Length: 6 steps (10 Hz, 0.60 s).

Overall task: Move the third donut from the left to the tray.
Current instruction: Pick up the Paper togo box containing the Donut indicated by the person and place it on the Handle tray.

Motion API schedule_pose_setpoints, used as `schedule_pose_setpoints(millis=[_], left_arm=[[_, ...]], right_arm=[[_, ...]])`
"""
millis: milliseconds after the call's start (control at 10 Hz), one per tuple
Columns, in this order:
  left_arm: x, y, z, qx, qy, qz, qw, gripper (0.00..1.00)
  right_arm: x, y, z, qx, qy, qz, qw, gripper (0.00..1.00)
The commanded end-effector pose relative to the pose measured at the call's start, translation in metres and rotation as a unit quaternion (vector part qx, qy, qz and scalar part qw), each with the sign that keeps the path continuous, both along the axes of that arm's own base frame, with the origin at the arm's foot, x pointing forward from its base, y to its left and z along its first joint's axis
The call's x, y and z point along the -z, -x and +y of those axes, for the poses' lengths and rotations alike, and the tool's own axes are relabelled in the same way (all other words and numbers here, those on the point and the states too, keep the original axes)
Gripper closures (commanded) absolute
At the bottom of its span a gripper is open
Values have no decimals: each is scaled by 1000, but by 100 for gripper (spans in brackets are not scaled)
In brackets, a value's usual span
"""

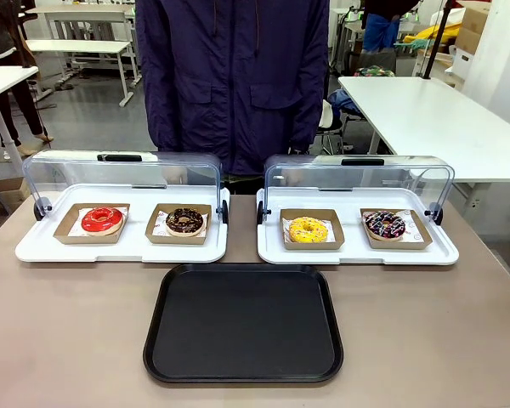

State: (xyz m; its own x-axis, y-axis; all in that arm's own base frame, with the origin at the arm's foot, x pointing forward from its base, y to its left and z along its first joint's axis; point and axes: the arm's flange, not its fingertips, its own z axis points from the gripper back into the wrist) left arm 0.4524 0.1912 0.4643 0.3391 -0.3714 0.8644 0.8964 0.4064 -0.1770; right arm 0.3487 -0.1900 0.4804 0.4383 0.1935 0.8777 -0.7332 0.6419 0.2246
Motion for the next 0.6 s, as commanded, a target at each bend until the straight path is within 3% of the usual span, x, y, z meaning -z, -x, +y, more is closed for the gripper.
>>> schedule_pose_setpoints(millis=[0, 500], left_arm=[[-2, 0, 2, 5, 4, -5, 1000, 0], [-2, 0, 2, 5, 4, -5, 1000, 0]], right_arm=[[-1, -2, 0, 0, -5, -8, 1000, 0], [-1, -2, 0, 0, -5, -8, 1000, 0]])
